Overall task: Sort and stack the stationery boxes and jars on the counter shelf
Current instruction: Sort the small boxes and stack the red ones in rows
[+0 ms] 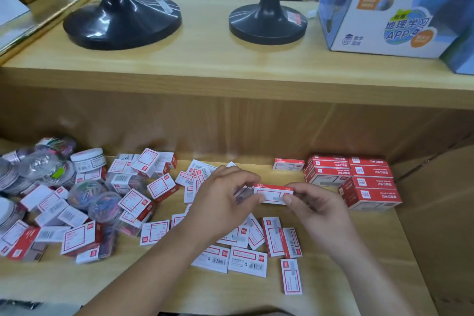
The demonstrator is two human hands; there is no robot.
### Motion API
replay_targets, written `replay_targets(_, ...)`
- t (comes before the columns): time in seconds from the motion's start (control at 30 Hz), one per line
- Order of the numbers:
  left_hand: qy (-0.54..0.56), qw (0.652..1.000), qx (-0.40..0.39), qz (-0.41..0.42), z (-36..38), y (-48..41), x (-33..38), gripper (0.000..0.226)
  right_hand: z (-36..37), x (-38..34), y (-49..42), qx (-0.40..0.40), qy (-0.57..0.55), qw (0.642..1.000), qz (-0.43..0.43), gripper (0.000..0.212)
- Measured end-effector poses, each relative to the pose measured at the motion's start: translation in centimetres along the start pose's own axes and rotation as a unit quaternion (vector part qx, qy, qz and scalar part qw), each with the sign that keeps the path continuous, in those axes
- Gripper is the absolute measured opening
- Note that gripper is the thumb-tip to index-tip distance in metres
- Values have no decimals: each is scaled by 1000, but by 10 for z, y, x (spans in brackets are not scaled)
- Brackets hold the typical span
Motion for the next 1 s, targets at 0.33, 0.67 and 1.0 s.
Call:
replay_targets(0.33,-72,996,-38,-34,36,-57,-8,10,-26,43,-10,142,50,989,13,20)
replay_targets(0.67,-359,932,10,53,70,-73,-20,41,-33,63,-13,132,222,966,20,22)
replay_targets(1.0,-317,946,13,61,69,-70,-18,32,-33,57,-12,96,184,977,37,22)
Point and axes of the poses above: each hand's wrist, its own y-axis away from the middle knuckle, its own z-axis out of the palm, x = y × z, the point moved 3 cm from there along -y, towards the middle knuckle, and after that the axes turned 1 degree about y, right-handed, at the moved point
